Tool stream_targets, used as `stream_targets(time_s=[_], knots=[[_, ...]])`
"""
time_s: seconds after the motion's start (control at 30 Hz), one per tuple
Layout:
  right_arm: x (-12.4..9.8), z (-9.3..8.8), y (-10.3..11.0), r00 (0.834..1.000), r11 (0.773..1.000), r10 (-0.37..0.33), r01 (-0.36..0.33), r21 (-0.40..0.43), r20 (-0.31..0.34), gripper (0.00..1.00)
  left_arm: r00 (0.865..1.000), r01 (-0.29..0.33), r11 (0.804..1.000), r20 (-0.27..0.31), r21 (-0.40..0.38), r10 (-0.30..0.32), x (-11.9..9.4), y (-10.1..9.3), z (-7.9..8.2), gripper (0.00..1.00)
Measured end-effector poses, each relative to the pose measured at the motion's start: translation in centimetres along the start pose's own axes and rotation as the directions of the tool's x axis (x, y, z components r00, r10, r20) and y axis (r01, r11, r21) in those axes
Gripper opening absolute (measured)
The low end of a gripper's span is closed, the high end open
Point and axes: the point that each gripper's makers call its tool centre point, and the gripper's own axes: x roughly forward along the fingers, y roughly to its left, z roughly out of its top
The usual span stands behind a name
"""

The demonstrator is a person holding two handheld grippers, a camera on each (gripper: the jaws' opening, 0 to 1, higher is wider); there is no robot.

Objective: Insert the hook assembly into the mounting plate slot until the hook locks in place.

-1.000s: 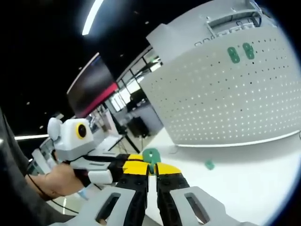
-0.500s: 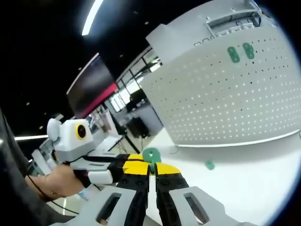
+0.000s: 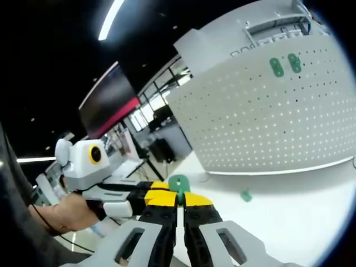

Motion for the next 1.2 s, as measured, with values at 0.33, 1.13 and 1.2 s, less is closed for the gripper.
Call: stream_targets(time_s=[0.33,1.13,1.2], knots=[[0.04,-0.31,-0.07,1.000,0.999,-0.009,0.009,-0.031,-0.010,0.00,1.000,0.017,1.000,-0.005,0.007,-0.017,0.03,-0.03,-0.22,0.03],[-0.28,-0.03,-0.59,1.000,0.997,-0.022,0.022,-0.068,-0.006,0.00,0.999,0.039,0.998,-0.022,0.048,-0.038,0.17,-0.45,-0.61,0.16],[-0.27,0.01,-0.63,1.000,0.997,-0.022,0.021,-0.070,-0.003,0.00,0.999,0.026,0.998,-0.029,0.052,-0.024,0.22,-0.19,-0.74,0.22]])
